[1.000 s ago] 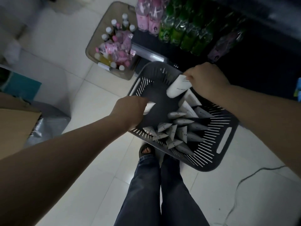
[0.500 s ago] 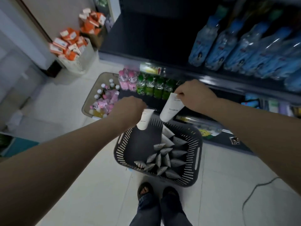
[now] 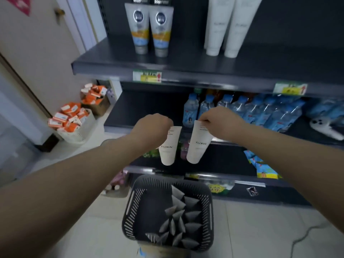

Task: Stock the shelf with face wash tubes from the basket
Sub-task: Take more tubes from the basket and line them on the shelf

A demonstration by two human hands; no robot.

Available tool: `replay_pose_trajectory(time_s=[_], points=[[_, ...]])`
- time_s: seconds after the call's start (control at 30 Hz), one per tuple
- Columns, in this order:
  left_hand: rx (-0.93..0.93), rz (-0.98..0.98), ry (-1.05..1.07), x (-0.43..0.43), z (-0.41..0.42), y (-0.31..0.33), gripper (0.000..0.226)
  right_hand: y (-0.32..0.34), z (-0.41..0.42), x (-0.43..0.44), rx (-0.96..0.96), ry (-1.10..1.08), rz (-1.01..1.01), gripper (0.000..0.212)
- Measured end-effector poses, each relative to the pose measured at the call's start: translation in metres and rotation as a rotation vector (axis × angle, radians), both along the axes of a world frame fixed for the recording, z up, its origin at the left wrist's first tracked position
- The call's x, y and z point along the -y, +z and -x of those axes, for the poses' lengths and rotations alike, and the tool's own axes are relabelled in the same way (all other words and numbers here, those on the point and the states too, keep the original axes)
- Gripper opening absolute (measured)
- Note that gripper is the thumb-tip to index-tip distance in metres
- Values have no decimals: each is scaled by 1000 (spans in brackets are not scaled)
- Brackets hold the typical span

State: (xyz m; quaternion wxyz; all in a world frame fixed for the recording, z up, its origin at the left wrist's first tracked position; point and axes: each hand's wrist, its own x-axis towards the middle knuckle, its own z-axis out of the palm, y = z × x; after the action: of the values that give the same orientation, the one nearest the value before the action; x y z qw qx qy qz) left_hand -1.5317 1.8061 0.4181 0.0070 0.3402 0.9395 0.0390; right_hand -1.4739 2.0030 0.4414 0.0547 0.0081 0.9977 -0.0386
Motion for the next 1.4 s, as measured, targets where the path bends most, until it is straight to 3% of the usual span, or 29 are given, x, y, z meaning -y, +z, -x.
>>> replay_pose_trajectory(time_s=[0.33, 0.83, 1.4], points=[[-117, -51, -162, -45, 2, 84, 25, 88, -20, -28, -138, -83, -73, 33], [-320, -133, -205, -125, 24, 200, 26, 189, -10, -94, -304, -105, -111, 25], [-398, -170, -142, -186, 94, 260, 23, 251, 67, -157, -412, -63, -146, 25]])
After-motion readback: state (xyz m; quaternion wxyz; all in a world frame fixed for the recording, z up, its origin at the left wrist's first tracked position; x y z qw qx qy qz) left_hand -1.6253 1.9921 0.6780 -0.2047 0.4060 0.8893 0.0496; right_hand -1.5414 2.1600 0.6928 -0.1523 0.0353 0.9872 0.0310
